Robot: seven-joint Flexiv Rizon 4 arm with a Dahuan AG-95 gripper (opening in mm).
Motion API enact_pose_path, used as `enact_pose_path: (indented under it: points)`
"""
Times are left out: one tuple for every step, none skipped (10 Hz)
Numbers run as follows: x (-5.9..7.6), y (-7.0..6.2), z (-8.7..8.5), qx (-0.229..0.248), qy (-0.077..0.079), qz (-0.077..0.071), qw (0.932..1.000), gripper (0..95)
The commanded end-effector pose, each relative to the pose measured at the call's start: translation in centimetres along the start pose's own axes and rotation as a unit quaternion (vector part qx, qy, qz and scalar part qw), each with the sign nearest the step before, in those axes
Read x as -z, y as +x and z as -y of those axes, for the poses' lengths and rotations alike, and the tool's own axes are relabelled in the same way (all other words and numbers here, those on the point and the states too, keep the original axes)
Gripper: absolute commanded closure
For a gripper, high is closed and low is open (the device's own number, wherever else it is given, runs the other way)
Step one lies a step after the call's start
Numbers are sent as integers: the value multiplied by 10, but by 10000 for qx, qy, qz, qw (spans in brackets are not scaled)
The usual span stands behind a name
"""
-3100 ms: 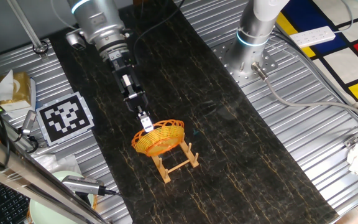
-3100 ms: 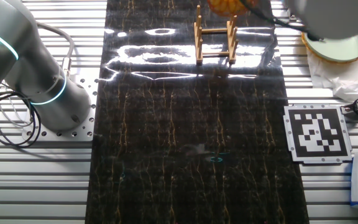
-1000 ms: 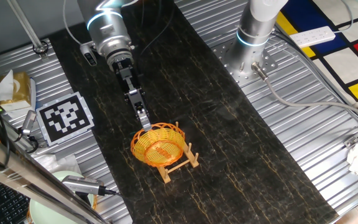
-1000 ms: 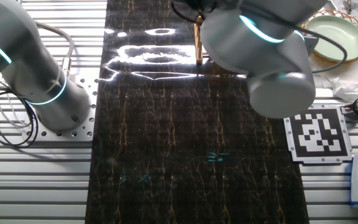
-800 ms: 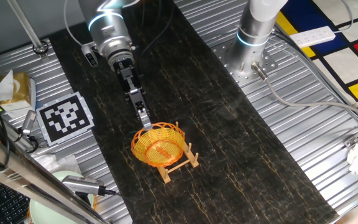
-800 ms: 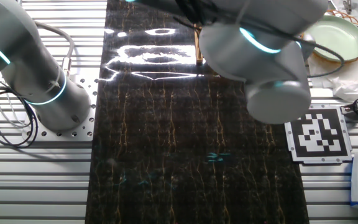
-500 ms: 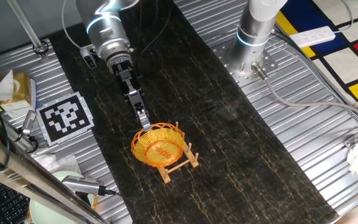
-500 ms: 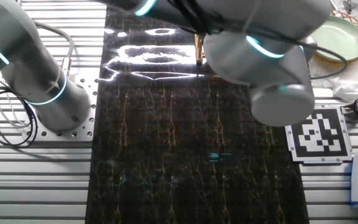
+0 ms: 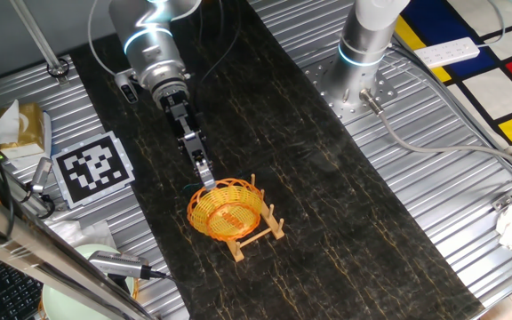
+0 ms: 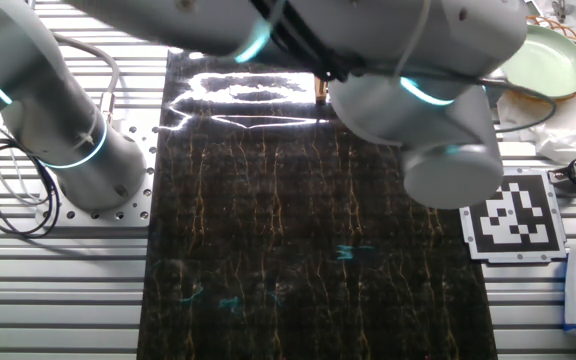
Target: Put the dish on the dish rack
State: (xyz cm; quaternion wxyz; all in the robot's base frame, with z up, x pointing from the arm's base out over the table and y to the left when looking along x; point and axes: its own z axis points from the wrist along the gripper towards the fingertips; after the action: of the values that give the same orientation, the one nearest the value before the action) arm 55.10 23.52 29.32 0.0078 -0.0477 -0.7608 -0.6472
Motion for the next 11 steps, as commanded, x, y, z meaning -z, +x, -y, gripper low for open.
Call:
enact_pose_path:
  points:
    - [0,1,-1,17,-91,0,10000,950]
    - [0,1,-1,13,-106,-4,9999,950]
    - [0,1,-2,9,-158,-7,9999,950]
    - [-1,1,-5,11,-164,-6,9999,950]
    - [-2,0,-7,-2,-176,-6,9998,950]
    - [-2,0,-8,-25,-151,-39,9999,950]
    - [-2,0,-8,-80,-148,-70,9998,950]
    - [-2,0,-8,-92,-150,-83,9998,950]
    - [-2,0,-7,-147,-148,-119,9997,950]
    - [-2,0,-7,-160,-149,-124,9997,950]
    - [-2,0,-7,-221,-158,-129,9995,950]
